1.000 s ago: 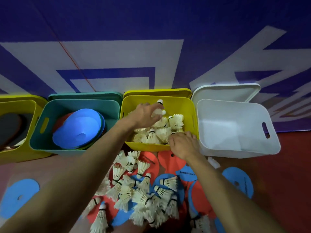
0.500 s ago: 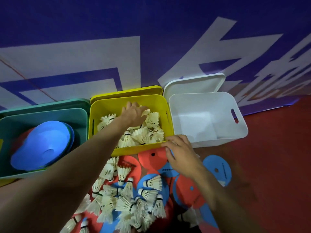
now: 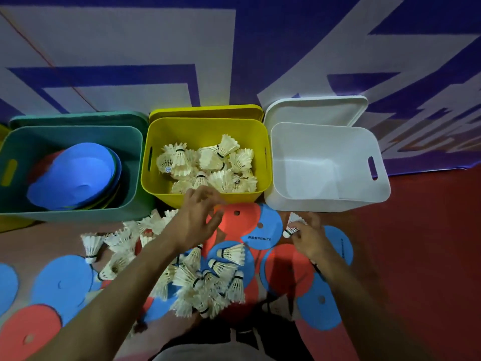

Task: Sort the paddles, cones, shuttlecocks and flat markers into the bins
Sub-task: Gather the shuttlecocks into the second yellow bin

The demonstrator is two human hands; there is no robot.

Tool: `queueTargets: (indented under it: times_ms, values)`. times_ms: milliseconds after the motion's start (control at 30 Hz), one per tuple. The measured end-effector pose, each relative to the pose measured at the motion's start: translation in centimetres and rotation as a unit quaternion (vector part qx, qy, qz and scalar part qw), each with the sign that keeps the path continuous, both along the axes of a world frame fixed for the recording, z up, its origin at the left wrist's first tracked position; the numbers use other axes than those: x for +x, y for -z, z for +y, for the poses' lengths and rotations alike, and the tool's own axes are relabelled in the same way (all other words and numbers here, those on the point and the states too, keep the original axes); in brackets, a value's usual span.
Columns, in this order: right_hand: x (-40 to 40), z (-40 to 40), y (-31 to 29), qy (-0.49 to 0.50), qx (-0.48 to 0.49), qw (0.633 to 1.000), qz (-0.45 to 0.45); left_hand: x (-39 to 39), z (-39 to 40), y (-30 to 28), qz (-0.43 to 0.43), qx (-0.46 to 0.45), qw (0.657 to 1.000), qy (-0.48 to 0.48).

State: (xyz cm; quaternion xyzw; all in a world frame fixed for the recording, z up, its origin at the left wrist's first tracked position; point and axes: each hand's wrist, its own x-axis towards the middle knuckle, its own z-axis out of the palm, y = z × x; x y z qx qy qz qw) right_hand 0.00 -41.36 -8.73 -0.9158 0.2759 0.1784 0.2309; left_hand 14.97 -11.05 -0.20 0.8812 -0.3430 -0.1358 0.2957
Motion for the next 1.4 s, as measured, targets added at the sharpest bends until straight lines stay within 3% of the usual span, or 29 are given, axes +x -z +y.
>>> queueTargets:
  times_ms: [267, 533, 667, 800, 1167, 1400]
  values:
    - [0.3, -0.6, 2.3, 0.007, 0.065, 0.992, 0.105, -5.4, 0.4, 6.0, 0.041, 0.09, 0.991, 0.095]
    - [-2.5, 2.4, -0.4, -0.046, 0.076, 0.993, 0.075, -7.1, -1.0, 8.5, 0.122, 0.274, 0.94, 0.162]
    - [-3.6, 3.6, -2.5, -0.06, 0.079, 0.995, 0.033, -6.7, -1.9, 9.2, 0.162, 0.275, 0.932, 0.17]
    - [-4.7, 4.5, -4.0, -0.07, 0.093, 0.993, 0.015, -6.6, -3.2, 8.9, 0.144, 0.288, 0.935, 0.148]
    - [-0.5, 7.7, -11.4, -0.1, 0.134, 0.97, -0.178, -7.5, -0.6, 5.4, 0.109, 0.147, 0.98, 0.078]
    - [8.7, 6.9, -14.0, -0.186, 0.037, 0.957, -0.222, -6.6, 3.1, 3.2, 0.088, 0.043, 0.995, -0.024]
